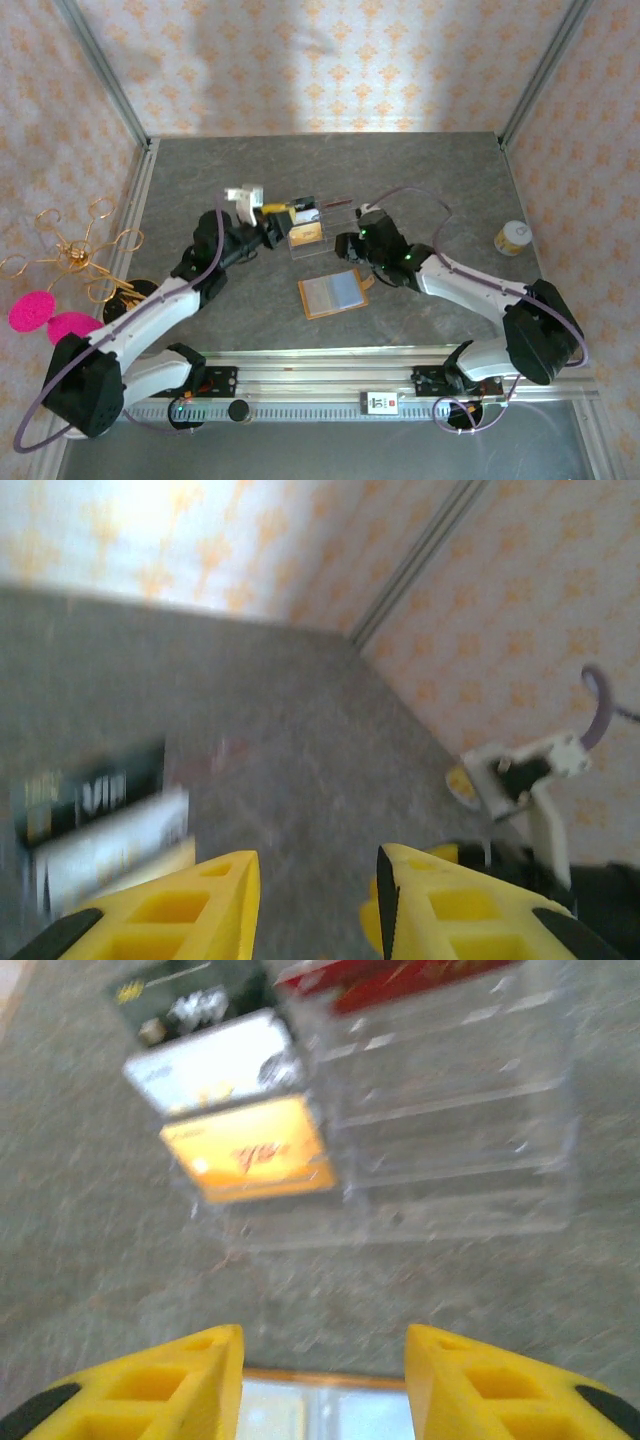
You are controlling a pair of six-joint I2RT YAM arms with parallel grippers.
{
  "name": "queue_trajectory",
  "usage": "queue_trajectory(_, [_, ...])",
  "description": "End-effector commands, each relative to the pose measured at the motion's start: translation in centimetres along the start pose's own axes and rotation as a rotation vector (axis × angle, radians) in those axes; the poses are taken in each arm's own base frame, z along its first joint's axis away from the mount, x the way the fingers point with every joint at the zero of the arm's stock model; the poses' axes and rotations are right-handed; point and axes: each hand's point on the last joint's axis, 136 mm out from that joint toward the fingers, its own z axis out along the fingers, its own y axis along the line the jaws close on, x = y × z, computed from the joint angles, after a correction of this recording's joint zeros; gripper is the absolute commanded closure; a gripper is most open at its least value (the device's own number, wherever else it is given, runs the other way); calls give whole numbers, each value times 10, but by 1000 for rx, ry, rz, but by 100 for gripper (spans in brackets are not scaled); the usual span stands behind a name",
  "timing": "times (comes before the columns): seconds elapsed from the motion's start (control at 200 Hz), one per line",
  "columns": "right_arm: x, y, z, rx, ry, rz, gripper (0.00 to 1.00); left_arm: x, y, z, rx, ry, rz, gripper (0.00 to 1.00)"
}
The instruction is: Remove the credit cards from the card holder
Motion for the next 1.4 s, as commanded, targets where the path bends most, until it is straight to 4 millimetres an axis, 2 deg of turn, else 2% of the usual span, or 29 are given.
queue_trajectory(0.0, [42, 14, -2, -27, 73, -67, 51, 4, -8, -26, 49, -77, -143, 63])
queue_trajectory(0.08, [68, 28, -2, -42, 112, -129, 50, 25, 5, -39, 19, -72, -180, 62])
queue_trajectory(0.15, [85, 32, 5, -17, 147, -173, 50, 42, 15, -46, -12, -52, -199, 62])
queue_trajectory(0.295, [102, 42, 17, 28, 172, -254, 50, 67, 28, -52, -37, -12, -228, 62])
queue_trajectory(0.35, [107, 39, 23, 55, 186, -263, 50, 75, 33, -53, -58, 1, -236, 62])
queue_trajectory(0.676, [137, 34, 42, 168, 253, -364, 52, 96, 44, -55, -84, 43, -246, 64])
queue_trajectory(0.756, [143, 29, 45, 211, 271, -380, 55, 100, 46, -53, -89, 63, -245, 64])
queue_trajectory(0.861, [143, 25, 45, 230, 270, -362, 71, 108, 45, -51, -86, 96, -243, 66])
queue_trajectory(1.071, [129, 45, 41, 146, 200, -278, 100, 127, 29, -39, -51, 184, -216, 75])
queue_trajectory(1.196, [114, 56, 32, 47, 139, -176, 100, 141, 19, -30, -26, 243, -216, 84])
queue_trajectory(1.281, [107, 57, 27, 8, 116, -121, 100, 149, 18, -24, -23, 278, -222, 92])
queue_trajectory(1.397, [103, 57, 23, -19, 103, -75, 100, 155, 12, -18, -3, 301, -231, 91])
